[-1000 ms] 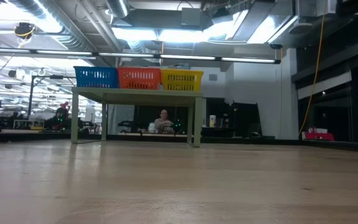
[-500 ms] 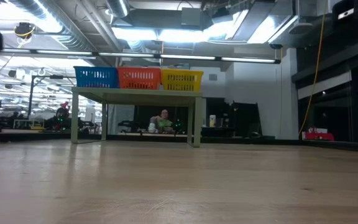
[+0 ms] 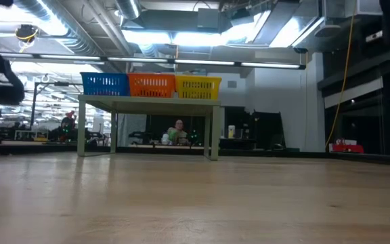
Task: Pick & Place Office Desk Supplies
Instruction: Return to Home Position
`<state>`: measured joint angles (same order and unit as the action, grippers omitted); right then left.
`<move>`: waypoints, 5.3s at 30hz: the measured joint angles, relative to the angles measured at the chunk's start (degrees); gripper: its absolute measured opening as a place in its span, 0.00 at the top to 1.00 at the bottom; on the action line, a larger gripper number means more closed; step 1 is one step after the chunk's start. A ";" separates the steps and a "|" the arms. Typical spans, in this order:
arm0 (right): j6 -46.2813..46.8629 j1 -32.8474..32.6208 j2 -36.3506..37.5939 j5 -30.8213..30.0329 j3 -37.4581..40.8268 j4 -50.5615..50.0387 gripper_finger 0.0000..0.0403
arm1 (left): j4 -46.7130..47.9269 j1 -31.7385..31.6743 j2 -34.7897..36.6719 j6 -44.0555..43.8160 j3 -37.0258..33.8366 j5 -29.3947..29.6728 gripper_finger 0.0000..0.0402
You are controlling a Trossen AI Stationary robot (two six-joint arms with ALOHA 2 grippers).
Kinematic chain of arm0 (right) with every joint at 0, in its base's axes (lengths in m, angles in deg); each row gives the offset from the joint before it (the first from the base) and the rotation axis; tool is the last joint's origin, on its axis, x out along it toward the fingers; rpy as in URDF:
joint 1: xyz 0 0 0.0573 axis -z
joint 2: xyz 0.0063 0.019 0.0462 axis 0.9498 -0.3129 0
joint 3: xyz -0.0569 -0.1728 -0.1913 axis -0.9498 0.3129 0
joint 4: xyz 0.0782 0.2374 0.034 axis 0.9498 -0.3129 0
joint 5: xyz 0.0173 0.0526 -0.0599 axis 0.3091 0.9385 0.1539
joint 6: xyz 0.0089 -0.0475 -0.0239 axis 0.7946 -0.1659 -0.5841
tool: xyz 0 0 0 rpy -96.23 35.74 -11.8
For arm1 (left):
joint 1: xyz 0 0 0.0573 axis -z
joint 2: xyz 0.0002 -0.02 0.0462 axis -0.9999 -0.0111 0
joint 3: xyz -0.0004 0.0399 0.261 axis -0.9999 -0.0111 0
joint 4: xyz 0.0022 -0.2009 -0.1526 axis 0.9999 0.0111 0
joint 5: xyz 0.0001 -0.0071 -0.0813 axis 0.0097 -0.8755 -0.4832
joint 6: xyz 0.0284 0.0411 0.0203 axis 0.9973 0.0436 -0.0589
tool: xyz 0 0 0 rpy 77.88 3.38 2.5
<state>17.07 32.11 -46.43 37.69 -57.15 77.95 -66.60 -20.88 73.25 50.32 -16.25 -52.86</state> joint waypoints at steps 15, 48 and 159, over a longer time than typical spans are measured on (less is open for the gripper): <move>4.09 -0.70 0.04 -1.50 3.77 2.68 0.60 | -1.01 1.23 6.91 -2.45 -11.60 7.76 0.67; -0.09 -0.68 0.02 -1.05 3.79 0.38 0.60 | -5.18 1.23 -0.41 -1.55 -13.44 5.66 0.65; -6.45 -0.68 0.02 -1.03 3.79 0.40 0.60 | -5.79 -29.22 0.05 0.99 -13.50 6.49 0.66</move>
<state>10.62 31.43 -46.42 36.66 -53.36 78.34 -72.39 -50.10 73.30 51.31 -29.75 -46.37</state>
